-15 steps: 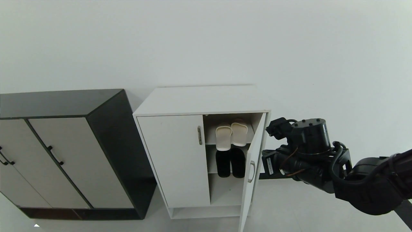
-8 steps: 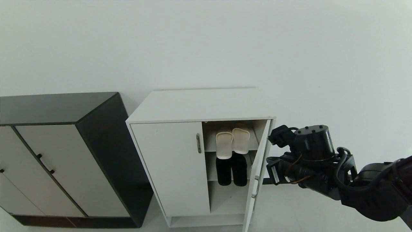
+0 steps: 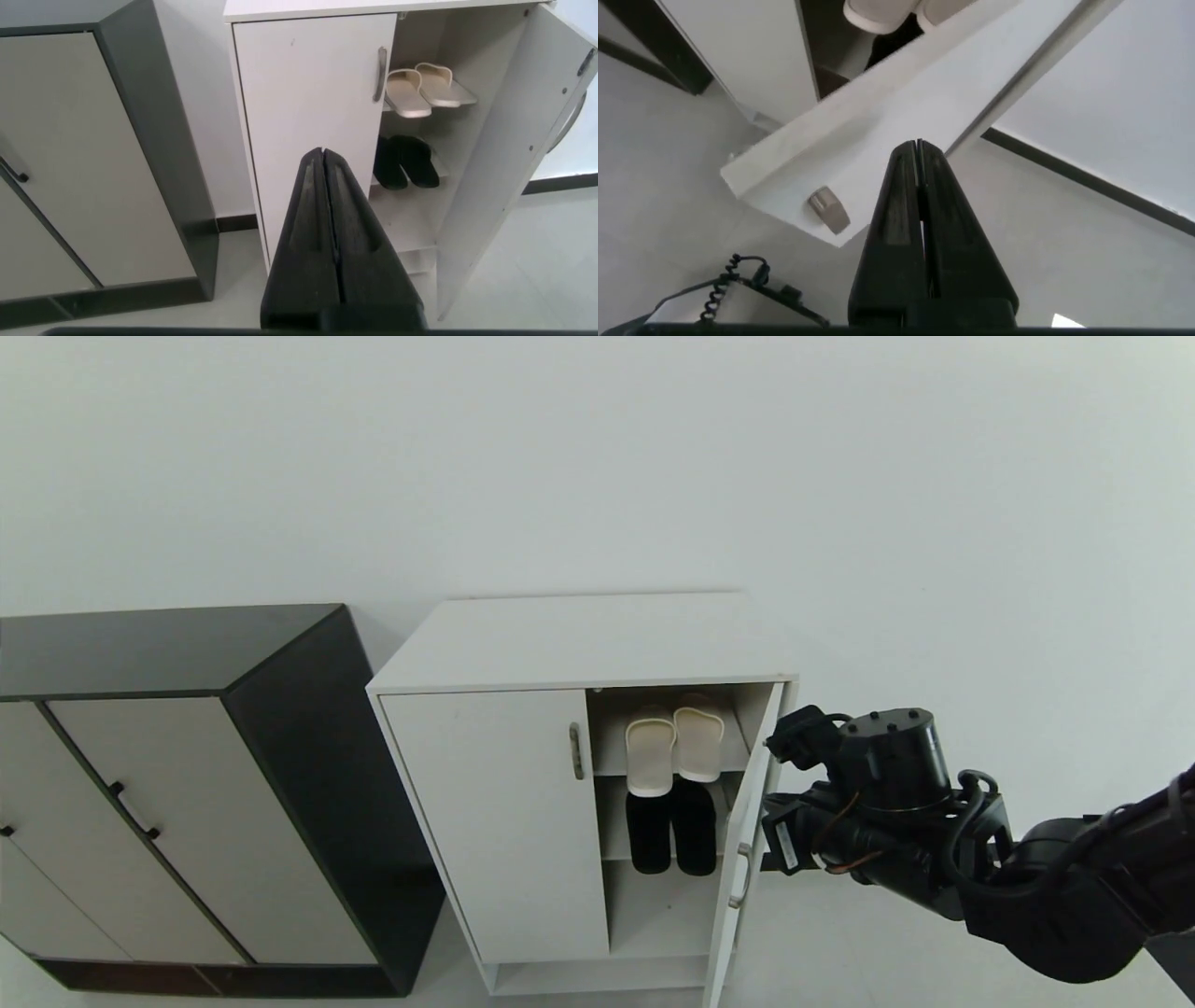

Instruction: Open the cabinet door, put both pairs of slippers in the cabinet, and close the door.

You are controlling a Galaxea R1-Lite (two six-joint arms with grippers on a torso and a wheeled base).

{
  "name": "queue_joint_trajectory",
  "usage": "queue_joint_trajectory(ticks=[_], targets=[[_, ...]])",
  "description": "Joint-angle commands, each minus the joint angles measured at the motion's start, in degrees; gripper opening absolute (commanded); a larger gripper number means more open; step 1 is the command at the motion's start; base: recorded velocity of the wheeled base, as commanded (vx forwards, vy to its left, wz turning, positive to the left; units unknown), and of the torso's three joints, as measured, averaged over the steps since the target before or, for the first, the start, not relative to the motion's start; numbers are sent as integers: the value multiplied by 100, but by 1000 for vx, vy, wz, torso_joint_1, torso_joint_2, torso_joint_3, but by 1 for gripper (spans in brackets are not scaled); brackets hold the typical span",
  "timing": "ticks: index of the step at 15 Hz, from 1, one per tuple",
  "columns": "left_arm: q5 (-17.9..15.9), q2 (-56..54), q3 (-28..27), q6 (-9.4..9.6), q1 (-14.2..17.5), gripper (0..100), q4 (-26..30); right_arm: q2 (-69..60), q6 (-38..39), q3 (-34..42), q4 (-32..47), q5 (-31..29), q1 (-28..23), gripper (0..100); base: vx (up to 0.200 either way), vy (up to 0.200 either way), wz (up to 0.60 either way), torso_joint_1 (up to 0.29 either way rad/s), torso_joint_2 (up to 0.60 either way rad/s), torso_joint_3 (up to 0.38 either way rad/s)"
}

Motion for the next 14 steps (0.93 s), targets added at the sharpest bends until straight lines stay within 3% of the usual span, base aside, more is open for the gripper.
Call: queue_joint_trajectory(ticks=[1, 8, 14], targets=[[1, -1, 0, 0, 1, 0, 0, 395, -15, -72, -163, -1, 0, 0, 0, 0, 0, 0, 0, 0], [1, -1, 0, 0, 1, 0, 0, 1071, 2, -459, -524, -1, -36, 0, 0, 0, 0, 0, 0, 0], [1, -1, 0, 0, 1, 0, 0, 1854, 2, -1364, -647, -1, -167, 0, 0, 0, 0, 0, 0, 0]])
